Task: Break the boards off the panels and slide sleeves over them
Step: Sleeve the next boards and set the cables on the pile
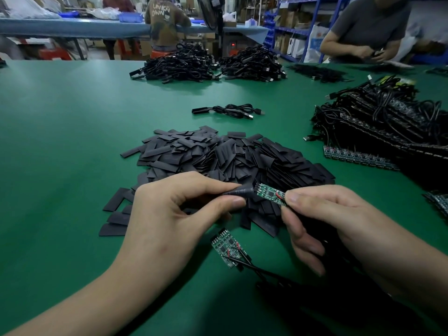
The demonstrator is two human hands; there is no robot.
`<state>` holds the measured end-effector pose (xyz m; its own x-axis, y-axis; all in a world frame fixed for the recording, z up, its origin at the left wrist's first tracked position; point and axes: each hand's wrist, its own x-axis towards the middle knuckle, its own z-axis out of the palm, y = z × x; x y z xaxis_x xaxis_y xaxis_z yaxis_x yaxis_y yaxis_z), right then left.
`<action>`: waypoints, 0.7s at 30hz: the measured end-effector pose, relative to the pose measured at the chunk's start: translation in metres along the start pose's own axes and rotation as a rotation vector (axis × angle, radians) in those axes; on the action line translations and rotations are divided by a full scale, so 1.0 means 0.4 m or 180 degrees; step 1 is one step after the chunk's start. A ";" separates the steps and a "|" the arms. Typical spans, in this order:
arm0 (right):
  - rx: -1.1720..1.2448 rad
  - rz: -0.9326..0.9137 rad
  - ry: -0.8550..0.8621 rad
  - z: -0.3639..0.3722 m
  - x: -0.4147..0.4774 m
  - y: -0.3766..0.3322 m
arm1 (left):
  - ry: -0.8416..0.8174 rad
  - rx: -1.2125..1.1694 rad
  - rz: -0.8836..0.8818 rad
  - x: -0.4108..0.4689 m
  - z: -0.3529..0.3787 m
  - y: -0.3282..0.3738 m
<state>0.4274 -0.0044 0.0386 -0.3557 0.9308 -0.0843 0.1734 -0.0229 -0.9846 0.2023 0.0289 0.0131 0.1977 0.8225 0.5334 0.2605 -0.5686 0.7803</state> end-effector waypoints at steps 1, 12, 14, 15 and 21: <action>0.0028 0.0020 -0.0020 0.000 0.000 0.000 | -0.0005 0.0016 0.0019 0.000 0.000 0.001; 0.0139 0.0182 -0.0128 -0.014 0.002 0.005 | -0.0264 0.0772 0.0588 0.008 -0.011 0.009; 0.0212 0.0257 -0.0197 -0.017 0.001 0.006 | -0.0323 0.0813 0.0627 0.009 -0.011 0.009; 0.0233 0.0284 -0.0227 -0.019 0.001 0.007 | -0.0359 0.0822 0.0636 0.010 -0.012 0.009; -0.0002 0.0174 -0.0306 -0.017 0.006 0.012 | -0.0496 0.0806 0.0573 0.009 -0.012 0.005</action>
<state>0.4336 0.0004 0.0348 -0.4322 0.8888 -0.1521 0.1956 -0.0723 -0.9780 0.1992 0.0309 0.0183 0.3985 0.7076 0.5835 0.4307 -0.7061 0.5621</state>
